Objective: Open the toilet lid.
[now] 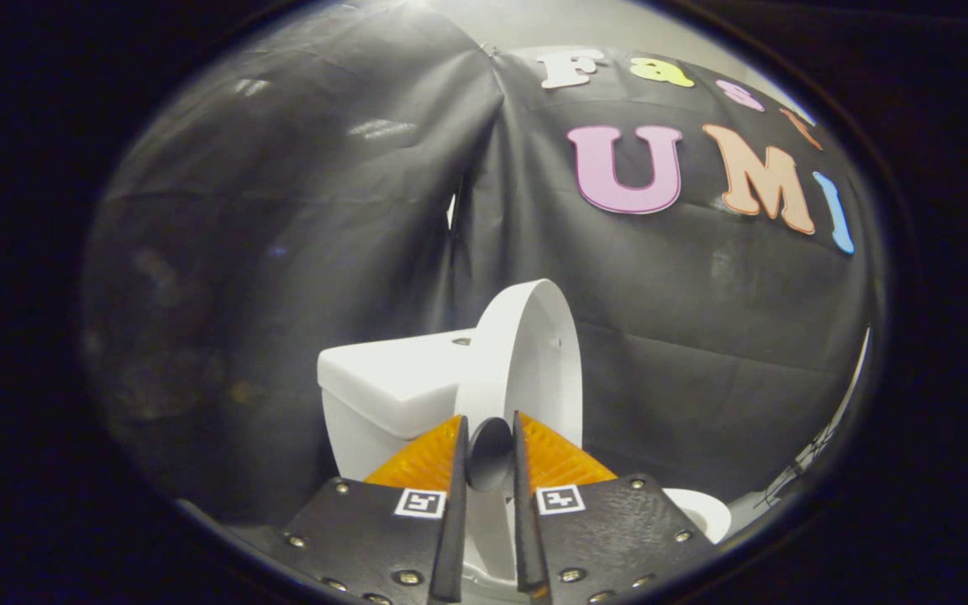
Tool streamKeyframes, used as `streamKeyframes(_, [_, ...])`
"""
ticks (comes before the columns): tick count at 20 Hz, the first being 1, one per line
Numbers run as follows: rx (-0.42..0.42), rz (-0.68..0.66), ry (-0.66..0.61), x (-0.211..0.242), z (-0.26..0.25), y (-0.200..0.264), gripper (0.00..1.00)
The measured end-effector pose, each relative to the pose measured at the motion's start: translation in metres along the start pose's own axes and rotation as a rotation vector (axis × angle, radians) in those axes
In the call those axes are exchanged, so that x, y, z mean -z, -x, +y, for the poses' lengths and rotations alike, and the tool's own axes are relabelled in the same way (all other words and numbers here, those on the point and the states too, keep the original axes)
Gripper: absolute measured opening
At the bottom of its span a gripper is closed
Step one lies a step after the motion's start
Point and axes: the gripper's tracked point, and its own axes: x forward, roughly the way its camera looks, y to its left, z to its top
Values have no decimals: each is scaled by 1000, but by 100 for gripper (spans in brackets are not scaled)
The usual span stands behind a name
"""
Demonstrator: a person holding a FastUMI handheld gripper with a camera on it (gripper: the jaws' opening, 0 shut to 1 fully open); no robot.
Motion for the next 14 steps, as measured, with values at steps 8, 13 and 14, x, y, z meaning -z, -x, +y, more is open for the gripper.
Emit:
streamKeyframes(8, [-5,-13,-38,-6,-8,12,88])
streamKeyframes(13, [-5,-25,-8,-8,-31,31,100])
streamKeyframes(14, [-6,-31,-12,-9,-38,36,100])
